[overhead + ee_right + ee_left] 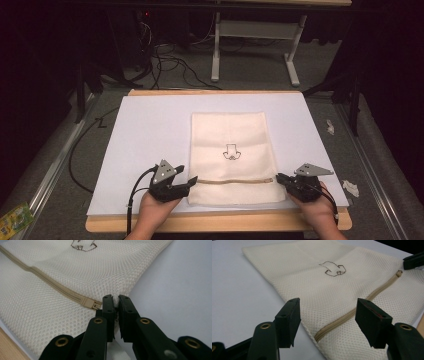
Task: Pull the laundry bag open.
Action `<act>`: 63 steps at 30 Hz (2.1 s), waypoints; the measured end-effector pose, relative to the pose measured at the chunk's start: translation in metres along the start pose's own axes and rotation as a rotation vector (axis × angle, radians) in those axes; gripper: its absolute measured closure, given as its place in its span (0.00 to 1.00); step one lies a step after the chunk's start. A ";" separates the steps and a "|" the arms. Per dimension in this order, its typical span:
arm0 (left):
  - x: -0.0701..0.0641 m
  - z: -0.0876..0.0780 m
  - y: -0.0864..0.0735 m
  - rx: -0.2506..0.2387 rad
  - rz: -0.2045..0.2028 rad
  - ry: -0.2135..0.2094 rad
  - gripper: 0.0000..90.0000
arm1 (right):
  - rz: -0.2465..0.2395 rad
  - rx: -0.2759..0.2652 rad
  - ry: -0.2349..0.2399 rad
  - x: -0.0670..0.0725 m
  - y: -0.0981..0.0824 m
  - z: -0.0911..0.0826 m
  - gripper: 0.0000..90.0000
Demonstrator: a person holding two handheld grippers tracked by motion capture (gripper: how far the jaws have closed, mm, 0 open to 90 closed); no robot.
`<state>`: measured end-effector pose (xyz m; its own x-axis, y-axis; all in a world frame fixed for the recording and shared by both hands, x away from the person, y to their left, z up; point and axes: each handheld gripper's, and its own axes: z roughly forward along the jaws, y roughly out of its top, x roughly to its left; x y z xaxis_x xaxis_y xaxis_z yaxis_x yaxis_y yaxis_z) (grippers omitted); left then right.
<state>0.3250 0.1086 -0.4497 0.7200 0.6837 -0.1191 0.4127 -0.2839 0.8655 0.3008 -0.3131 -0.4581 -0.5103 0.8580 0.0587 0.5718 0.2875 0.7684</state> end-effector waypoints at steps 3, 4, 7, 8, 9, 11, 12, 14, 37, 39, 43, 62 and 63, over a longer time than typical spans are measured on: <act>-0.007 0.004 0.001 0.001 0.014 -0.028 0.41 | 0.003 -0.030 0.012 0.001 0.003 -0.003 0.95; -0.009 0.005 0.002 0.002 0.018 -0.033 0.41 | -0.001 -0.037 0.015 0.001 0.004 -0.003 0.95; -0.013 0.007 0.002 0.004 0.021 -0.045 0.41 | 0.004 -0.050 0.021 0.003 0.006 -0.004 0.95; -0.013 0.007 0.002 0.004 0.021 -0.045 0.41 | -0.001 -0.053 0.021 0.004 0.007 -0.005 0.95; -0.014 0.007 0.003 0.004 0.027 -0.048 0.41 | -0.003 -0.060 0.022 0.004 0.008 -0.005 0.95; -0.015 0.007 0.003 0.005 0.029 -0.048 0.41 | -0.003 -0.070 0.019 0.006 0.011 -0.007 0.96; -0.016 0.007 0.003 0.004 0.033 -0.047 0.41 | -0.003 -0.070 0.019 0.006 0.011 -0.007 0.96; -0.017 0.007 0.004 0.001 0.034 -0.046 0.42 | -0.008 -0.088 0.017 0.007 0.015 -0.010 0.96; -0.081 0.062 0.033 0.000 0.040 -0.190 0.51 | -0.046 -0.126 0.046 0.011 0.027 -0.014 0.96; -0.084 0.066 0.036 0.002 0.043 -0.195 0.52 | -0.045 -0.128 0.050 0.011 0.027 -0.014 0.96; -0.097 0.084 0.044 0.015 0.063 -0.216 0.57 | -0.047 -0.138 0.060 0.012 0.028 -0.015 0.96; -0.131 0.135 0.058 0.051 0.085 -0.186 0.80 | -0.046 -0.167 0.089 0.017 0.030 -0.018 0.96; -0.132 0.136 0.058 0.049 0.091 -0.187 0.83 | -0.044 -0.169 0.089 0.016 0.030 -0.018 0.96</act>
<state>0.3299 -0.0890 -0.4499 0.8445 0.5185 -0.1340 0.3649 -0.3739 0.8527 0.2982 -0.2983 -0.4228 -0.5913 0.8031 0.0734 0.4358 0.2416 0.8670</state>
